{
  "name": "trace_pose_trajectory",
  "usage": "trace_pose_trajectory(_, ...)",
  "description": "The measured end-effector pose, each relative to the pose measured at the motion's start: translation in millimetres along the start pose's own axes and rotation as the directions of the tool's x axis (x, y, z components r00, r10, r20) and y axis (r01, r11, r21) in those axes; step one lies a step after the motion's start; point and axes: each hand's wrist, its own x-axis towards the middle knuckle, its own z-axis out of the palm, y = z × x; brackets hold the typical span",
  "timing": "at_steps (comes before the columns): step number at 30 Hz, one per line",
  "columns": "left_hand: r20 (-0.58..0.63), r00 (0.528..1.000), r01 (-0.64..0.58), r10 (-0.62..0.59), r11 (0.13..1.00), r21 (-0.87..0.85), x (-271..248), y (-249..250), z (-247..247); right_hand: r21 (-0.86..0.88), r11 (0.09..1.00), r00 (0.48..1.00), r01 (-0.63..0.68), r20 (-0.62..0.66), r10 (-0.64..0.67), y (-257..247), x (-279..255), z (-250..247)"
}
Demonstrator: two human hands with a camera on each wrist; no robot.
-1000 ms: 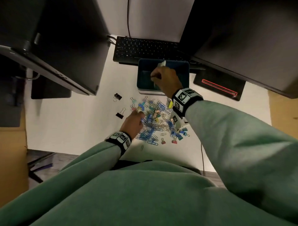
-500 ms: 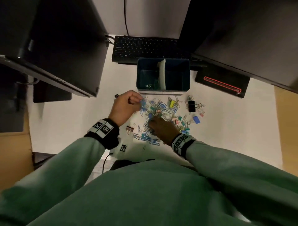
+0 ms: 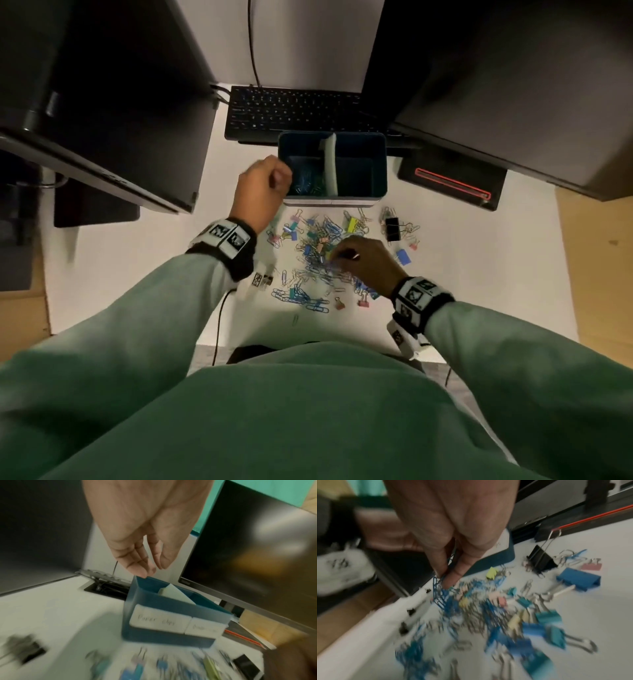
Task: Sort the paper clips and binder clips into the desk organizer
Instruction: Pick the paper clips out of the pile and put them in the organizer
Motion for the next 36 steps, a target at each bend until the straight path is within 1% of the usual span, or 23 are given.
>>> trace_pose_trajectory(2,0.117,0.993,0.029,-0.032,0.999,0.029,-34.4,-18.1,-1.0,0.108,0.994,0.999,0.034,-0.029,-0.031,-18.8,-1.5,-18.2)
trace_pose_trajectory(4,0.222,0.973,0.024,-0.058,0.988,0.153,-70.3,-42.1,3.5,0.214,0.972,0.993,0.093,-0.088,-0.075,-40.4,6.5,-36.5)
trace_pose_trajectory(6,0.318,0.941,0.02,-0.117,0.956,0.294,-100.9,-64.8,11.1,0.329,0.934,0.978,0.137,-0.195,-0.075,-59.0,27.3,-50.9)
trace_pose_trajectory(7,0.358,0.92,0.033,-0.16,0.941,0.336,-112.3,-73.2,15.4,0.357,0.92,0.966,0.161,-0.249,-0.072,-66.7,41.5,-56.3)
trace_pose_trajectory(9,0.399,0.9,0.014,-0.176,0.926,0.378,-127.3,-82.8,22.0,0.323,0.926,0.941,0.197,-0.328,-0.086,-77.4,72.1,-59.3)
trace_pose_trajectory(10,0.392,0.906,-0.007,-0.162,0.919,0.394,-128.9,-87.3,25.0,0.284,0.939,0.933,0.195,-0.349,-0.088,-79.7,87.4,-57.8)
trace_pose_trajectory(12,0.346,0.919,0.015,-0.187,0.895,0.446,-124.1,-91.1,26.4,0.188,0.972,0.936,0.14,-0.344,-0.069,-81.3,107.5,-50.3)
trace_pose_trajectory(15,0.289,0.938,0.025,-0.192,0.868,0.496,-108.6,-93.6,23.6,-0.06,0.996,0.947,0.063,-0.31,-0.079,-77.1,108.7,-40.6)
trace_pose_trajectory(17,0.238,0.962,-0.003,-0.134,0.866,0.5,-101.8,-92.6,23.0,-0.189,0.977,0.92,0.1,-0.357,-0.163,-70.1,91.0,-33.1)
trace_pose_trajectory(18,0.225,0.971,-0.042,-0.076,0.877,0.478,-99.2,-90.9,23.2,-0.242,0.96,0.899,0.143,-0.373,-0.228,-66.5,79.8,-26.1)
trace_pose_trajectory(19,0.217,0.975,-0.064,-0.043,0.884,0.463,-95.6,-86.0,24.2,-0.297,0.939,0.891,0.175,-0.358,-0.28,-60.5,68.2,-17.0)
trace_pose_trajectory(20,0.199,0.98,-0.084,-0.007,0.891,0.446,-90.8,-82.6,27.7,-0.359,0.915,0.906,0.181,-0.301,-0.298,-52.3,57.9,-4.9)
trace_pose_trajectory(21,0.191,0.982,-0.091,0.006,0.894,0.44,-85.4,-76.7,31.6,-0.426,0.891,0.939,0.16,-0.213,-0.27,-43.1,48.4,8.6)
trace_pose_trajectory(22,0.189,0.982,-0.11,0.028,0.891,0.44,-78.8,-73.6,37.4,-0.493,0.862,0.971,0.12,-0.125,-0.206,-33.4,41.7,22.5)
trace_pose_trajectory(23,0.206,0.978,-0.122,0.029,0.883,0.453,-72.7,-67.8,42.9,-0.553,0.83,0.989,0.076,-0.063,-0.132,-22.7,37.2,35.0)
trace_pose_trajectory(24,0.23,0.973,-0.133,0.023,0.869,0.476,-68.1,-64.6,48.1,-0.596,0.802,0.997,0.044,-0.03,-0.077,-13.4,35.0,45.4)
trace_pose_trajectory(25,0.256,0.967,-0.138,0.006,0.854,0.501,-64.6,-61.4,52.3,-0.617,0.787,0.999,0.02,-0.022,-0.043,-7.0,33.5,51.8)
trace_pose_trajectory(27,0.283,0.959,-0.134,-0.018,0.851,0.508,-61.7,-61.7,58.5,-0.606,0.795,0.999,-0.015,-0.044,-0.015,4.2,34.4,56.1)
trace_pose_trajectory(30,0.28,0.96,-0.11,-0.019,0.893,0.437,-61.1,-68.2,57.6,-0.584,0.811,0.997,-0.039,-0.078,-0.008,18.0,35.5,47.2)
trace_pose_trajectory(32,0.244,0.97,-0.09,-0.008,0.916,0.39,-61.1,-73.7,51.0,-0.533,0.843,0.992,-0.076,-0.124,0.011,26.8,34.6,36.5)
trace_pose_trajectory(33,0.223,0.975,-0.063,-0.023,0.926,0.373,-61.6,-77.1,46.3,-0.502,0.86,0.989,-0.093,-0.149,0.019,30.1,33.5,30.5)
trace_pose_trajectory(36,0.175,0.982,-0.007,-0.069,0.917,0.399,-63.9,-86.3,30.8,-0.449,0.884,0.976,-0.128,-0.217,0.032,37.5,29.4,14.9)
